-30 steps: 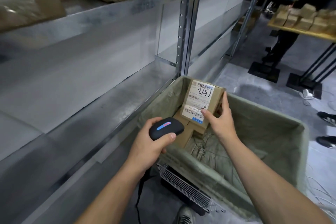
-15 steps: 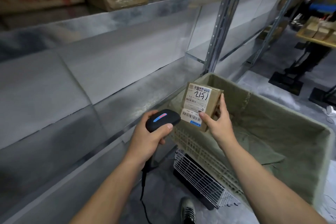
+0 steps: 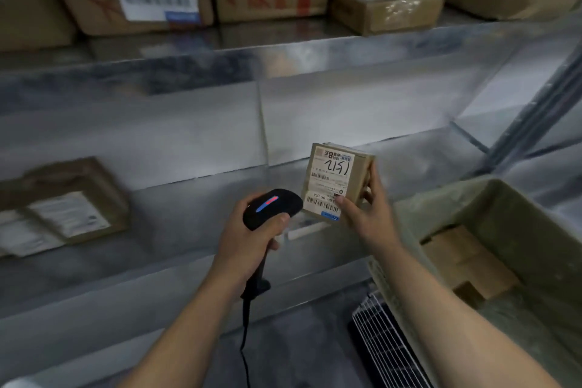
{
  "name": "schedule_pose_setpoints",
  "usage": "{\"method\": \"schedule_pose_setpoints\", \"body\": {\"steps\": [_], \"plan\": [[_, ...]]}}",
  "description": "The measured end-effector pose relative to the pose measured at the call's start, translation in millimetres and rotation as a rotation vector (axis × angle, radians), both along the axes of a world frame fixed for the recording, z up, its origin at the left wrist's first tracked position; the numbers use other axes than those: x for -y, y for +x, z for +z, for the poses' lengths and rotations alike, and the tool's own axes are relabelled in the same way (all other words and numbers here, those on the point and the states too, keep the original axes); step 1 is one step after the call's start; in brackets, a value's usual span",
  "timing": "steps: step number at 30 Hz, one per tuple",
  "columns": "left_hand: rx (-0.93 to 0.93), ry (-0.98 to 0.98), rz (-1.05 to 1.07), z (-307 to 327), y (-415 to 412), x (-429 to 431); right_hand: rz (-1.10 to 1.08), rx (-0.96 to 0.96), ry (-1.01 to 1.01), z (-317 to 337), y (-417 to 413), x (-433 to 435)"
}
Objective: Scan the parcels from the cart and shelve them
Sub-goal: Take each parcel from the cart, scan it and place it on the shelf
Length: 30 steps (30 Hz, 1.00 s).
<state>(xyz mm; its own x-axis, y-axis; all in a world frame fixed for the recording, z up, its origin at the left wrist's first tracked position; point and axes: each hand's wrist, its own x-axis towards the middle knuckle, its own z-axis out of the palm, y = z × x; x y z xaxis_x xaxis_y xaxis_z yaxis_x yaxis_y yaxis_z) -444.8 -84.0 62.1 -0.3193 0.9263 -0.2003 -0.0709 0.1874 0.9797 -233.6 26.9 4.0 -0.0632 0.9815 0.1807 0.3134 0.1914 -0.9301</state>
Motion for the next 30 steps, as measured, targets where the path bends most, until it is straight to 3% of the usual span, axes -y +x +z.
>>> {"method": "schedule_pose_setpoints", "body": {"steps": [6,15,30], "plan": [[-0.003,0.037,0.228,-2.7,-30.0,3.6,0.254,-0.021,0.031,11.7,-58.5,-27.5],[0.045,0.039,0.475,-3.8,-63.6,27.8,0.457,-0.029,0.019,7.6,-138.5,-40.5],[0.034,0.06,0.538,-6.9,-179.7,76.6,0.589,-0.018,-0.058,-2.2,-272.5,-14.6]]}}
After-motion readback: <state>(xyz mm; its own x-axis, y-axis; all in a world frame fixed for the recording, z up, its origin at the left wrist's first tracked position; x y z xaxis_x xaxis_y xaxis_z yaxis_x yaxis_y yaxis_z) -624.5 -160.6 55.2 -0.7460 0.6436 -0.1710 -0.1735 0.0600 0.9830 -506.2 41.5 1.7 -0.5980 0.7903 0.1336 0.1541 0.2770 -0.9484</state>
